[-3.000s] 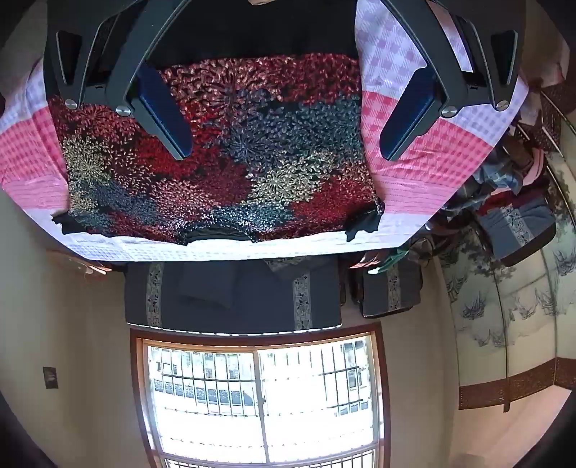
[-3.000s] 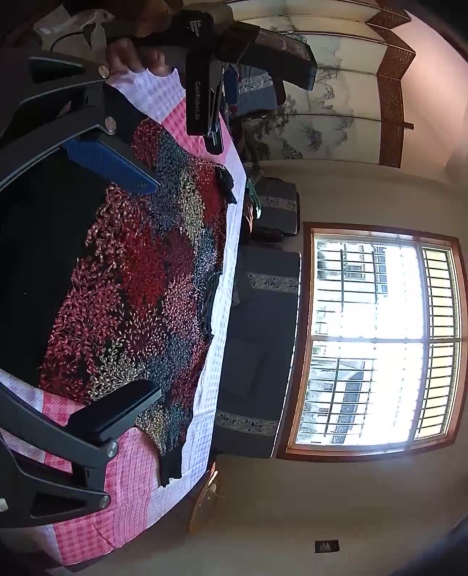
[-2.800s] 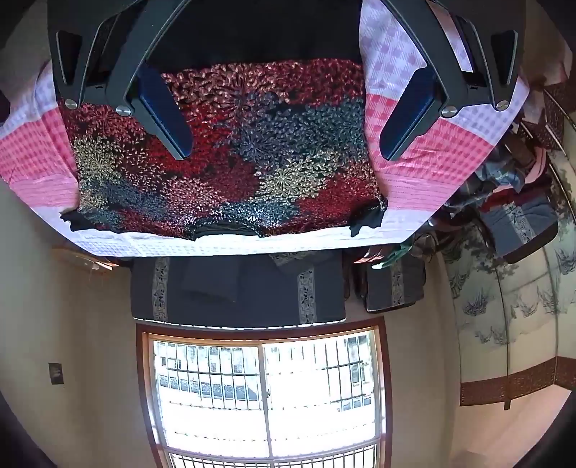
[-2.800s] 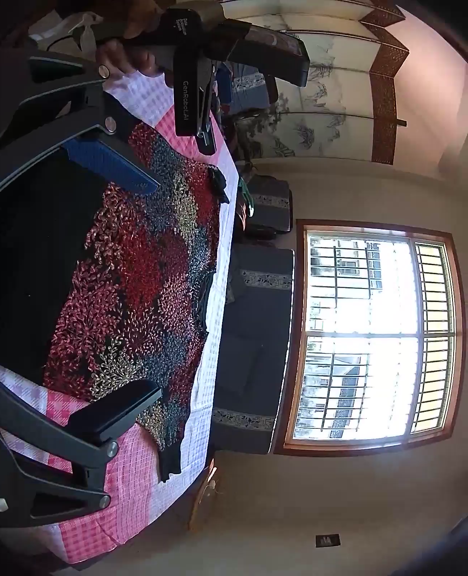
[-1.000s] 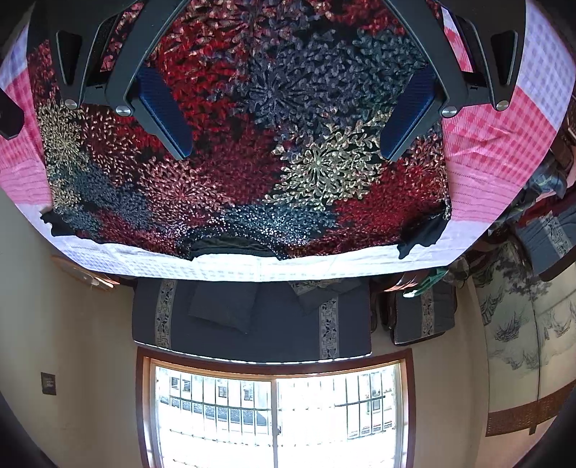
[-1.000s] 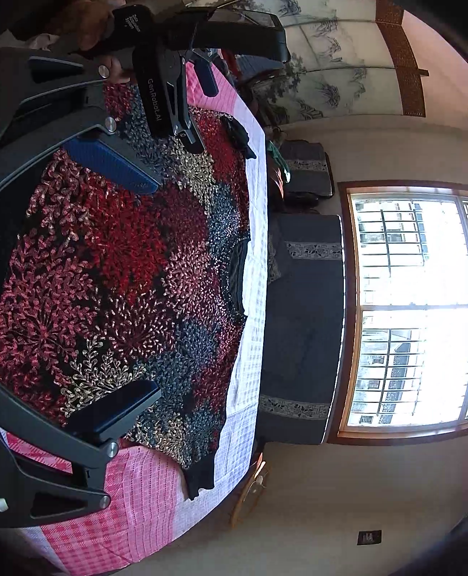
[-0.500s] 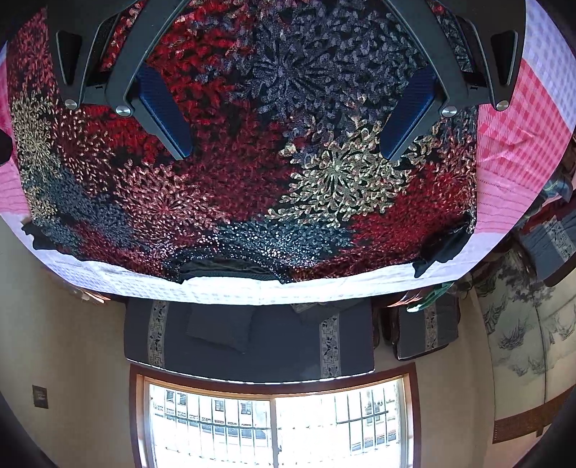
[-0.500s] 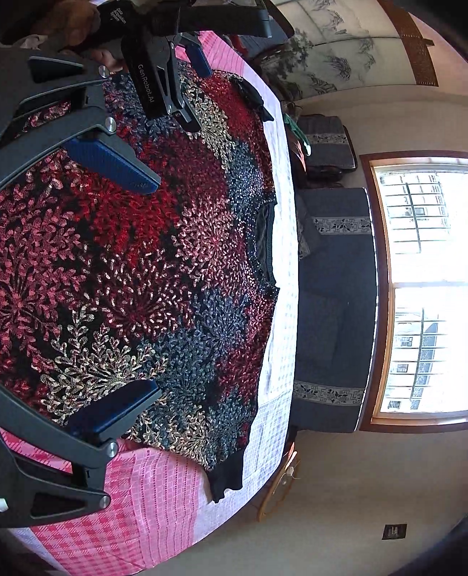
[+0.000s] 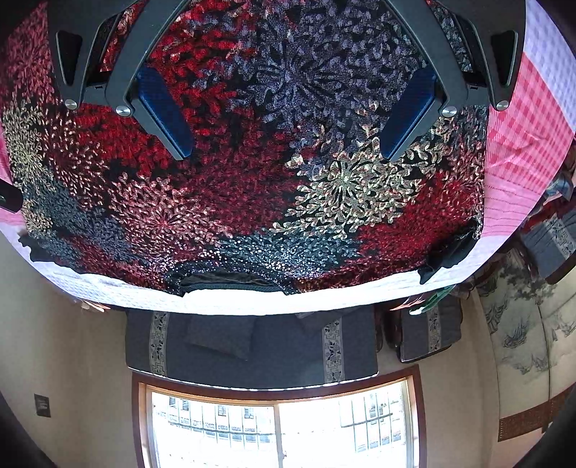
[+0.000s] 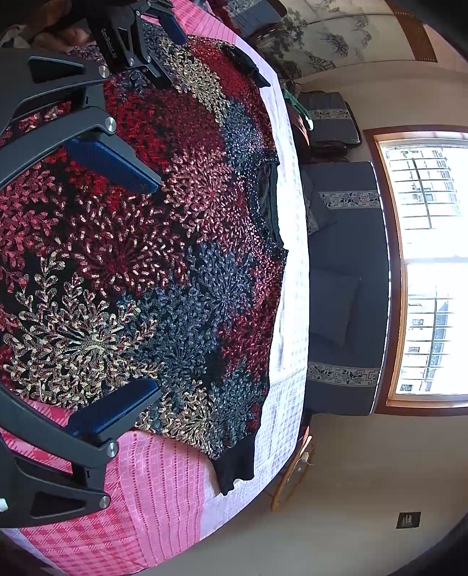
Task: Fold small clothes
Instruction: 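Grasp a black sleeve with the right tool and fold it across the body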
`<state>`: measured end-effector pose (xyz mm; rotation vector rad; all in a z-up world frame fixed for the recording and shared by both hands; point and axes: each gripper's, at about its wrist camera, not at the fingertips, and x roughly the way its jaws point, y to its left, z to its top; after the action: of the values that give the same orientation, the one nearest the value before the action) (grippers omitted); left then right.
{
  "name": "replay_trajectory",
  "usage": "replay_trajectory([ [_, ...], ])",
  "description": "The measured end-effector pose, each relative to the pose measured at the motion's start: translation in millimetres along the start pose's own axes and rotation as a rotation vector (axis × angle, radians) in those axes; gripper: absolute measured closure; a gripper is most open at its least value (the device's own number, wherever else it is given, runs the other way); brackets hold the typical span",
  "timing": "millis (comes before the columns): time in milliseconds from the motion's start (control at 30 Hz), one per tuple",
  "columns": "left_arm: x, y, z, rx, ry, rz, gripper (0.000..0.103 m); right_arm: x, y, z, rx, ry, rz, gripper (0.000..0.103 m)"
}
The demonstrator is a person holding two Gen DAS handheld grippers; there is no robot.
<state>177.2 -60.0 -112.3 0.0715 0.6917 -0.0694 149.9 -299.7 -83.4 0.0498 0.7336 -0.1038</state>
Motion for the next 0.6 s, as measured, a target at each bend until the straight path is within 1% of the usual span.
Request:
replay_trajectory([
  [133,1.1,2.8,-0.5,-0.012,0.006,-0.007,0.0,11.6,-31.5,6.7,0.009,-0.007,0.046,0.001],
  [200,4.0,4.1,-0.4,-0.019,0.021,-0.014,0.0,23.2,-61.3,13.0,0.053,0.017,0.1,0.014],
  [233,5.3,5.0,-0.4,-0.023,0.029,-0.018,0.0,31.2,-81.1,16.9,0.096,0.037,0.121,0.03],
  [267,6.7,5.9,-0.4,-0.027,0.036,-0.022,0.0,39.6,-103.4,20.7,0.152,0.056,0.141,0.037],
  [367,9.7,7.2,-0.3,-0.034,0.049,-0.028,0.0,60.4,-181.9,29.3,0.377,0.075,0.21,0.038],
  [467,10.5,5.9,-0.6,-0.027,0.054,-0.028,0.0,76.5,-252.1,33.1,0.56,0.076,0.218,0.038],
  [533,11.4,4.7,-0.7,-0.022,0.059,-0.026,0.0,87.6,-286.3,34.2,0.649,0.082,0.223,0.038],
  [600,12.5,4.3,-0.6,-0.021,0.065,-0.026,0.0,102.2,-309.4,34.8,0.703,0.106,0.216,0.038],
])
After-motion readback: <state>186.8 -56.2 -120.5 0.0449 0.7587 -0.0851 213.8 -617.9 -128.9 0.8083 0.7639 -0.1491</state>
